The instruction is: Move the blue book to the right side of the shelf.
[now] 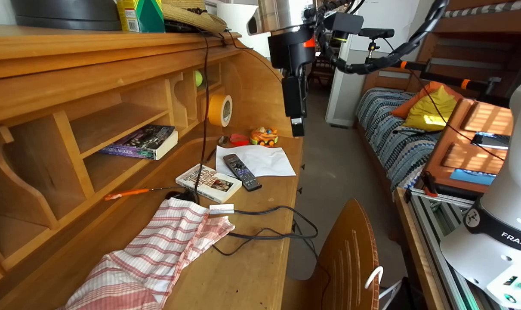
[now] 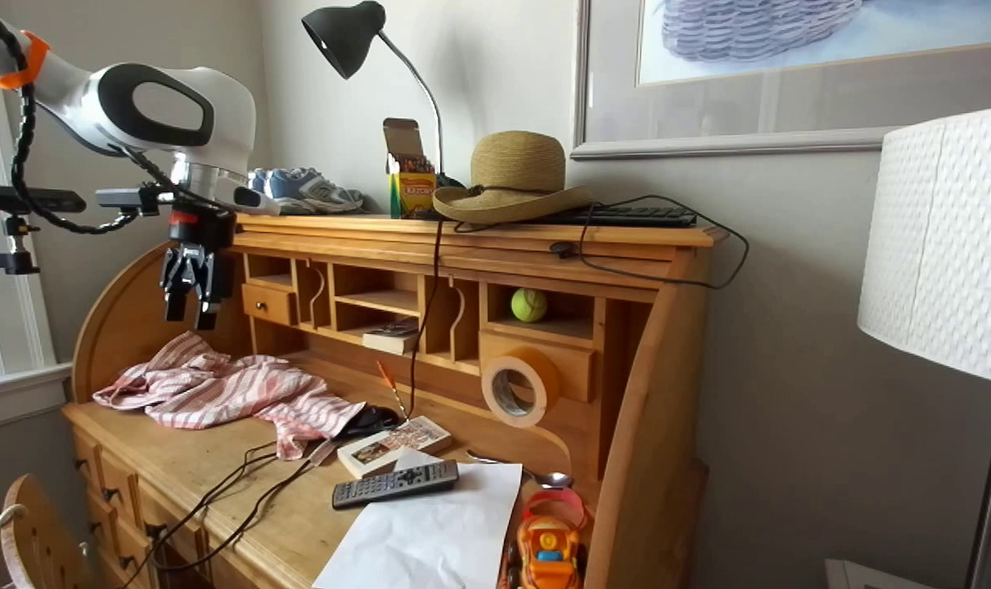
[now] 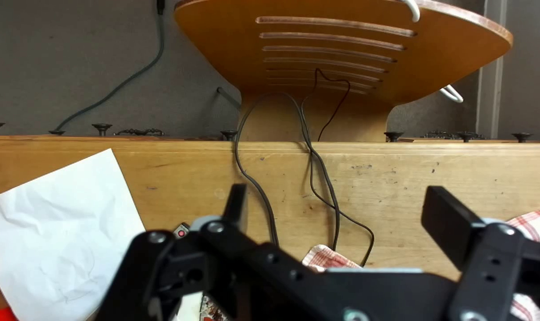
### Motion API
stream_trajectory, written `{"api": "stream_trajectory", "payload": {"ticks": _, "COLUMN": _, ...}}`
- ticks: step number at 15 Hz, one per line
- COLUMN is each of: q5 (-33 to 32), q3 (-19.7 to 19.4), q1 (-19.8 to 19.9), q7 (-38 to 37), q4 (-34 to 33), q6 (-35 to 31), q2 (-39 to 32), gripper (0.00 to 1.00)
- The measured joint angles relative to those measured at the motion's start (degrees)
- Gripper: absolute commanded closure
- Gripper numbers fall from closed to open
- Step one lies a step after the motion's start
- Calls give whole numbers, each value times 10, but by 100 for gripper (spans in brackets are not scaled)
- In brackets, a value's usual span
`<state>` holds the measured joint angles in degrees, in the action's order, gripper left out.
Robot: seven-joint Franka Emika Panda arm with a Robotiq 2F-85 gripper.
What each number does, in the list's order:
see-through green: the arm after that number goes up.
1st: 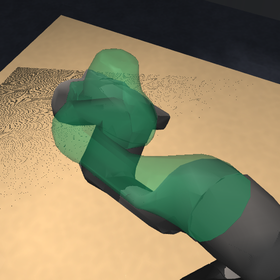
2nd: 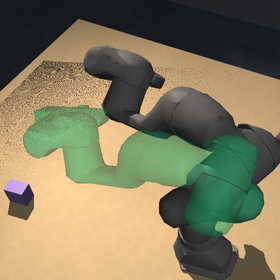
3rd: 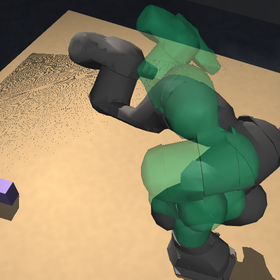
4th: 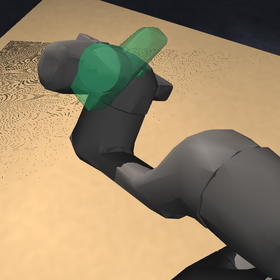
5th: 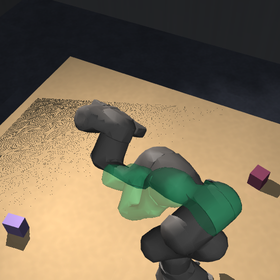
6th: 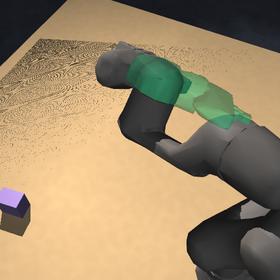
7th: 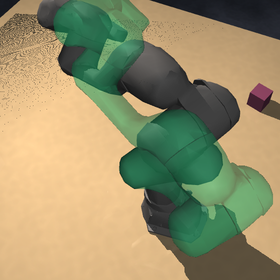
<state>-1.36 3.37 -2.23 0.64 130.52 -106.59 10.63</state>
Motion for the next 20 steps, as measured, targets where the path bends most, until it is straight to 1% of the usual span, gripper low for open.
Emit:
{"api": "stream_trajectory", "payload": {"ticks": 7, "q5": -1, "q3": 0, "q1": 0, "q7": 0, "q4": 0, "q6": 0, "q2": -1, "gripper": 0}}
{"api": "stream_trajectory", "payload": {"ticks": 9, "q5": -12, "q3": 2, "q1": -1, "q7": 0, "q4": 1, "q6": -13, "q2": -15, "gripper": 0}}
{"api": "stream_trajectory", "payload": {"ticks": 11, "q5": -29, "q3": 7, "q1": -1, "q7": -1, "q4": 5, "q6": -54, "q2": -46, "gripper": 0}}
{"api": "stream_trajectory", "payload": {"ticks": 14, "q5": -80, "q3": 17, "q1": -4, "q7": -28, "q4": 8, "q6": -148, "q2": -103, "gripper": 0}}
{"api": "stream_trajectory", "payload": {"ticks": 17, "q5": -175, "q3": 23, "q1": -18, "q7": -97, "q4": 12, "q6": -255, "q2": -153, "gripper": 0}}
{"api": "stream_trajectory", "payload": {"ticks": 20, "q5": -299, "q3": 20, "q1": -40, "q7": -205, "q4": 17, "q6": -352, "q2": -186, "gripper": 0}}
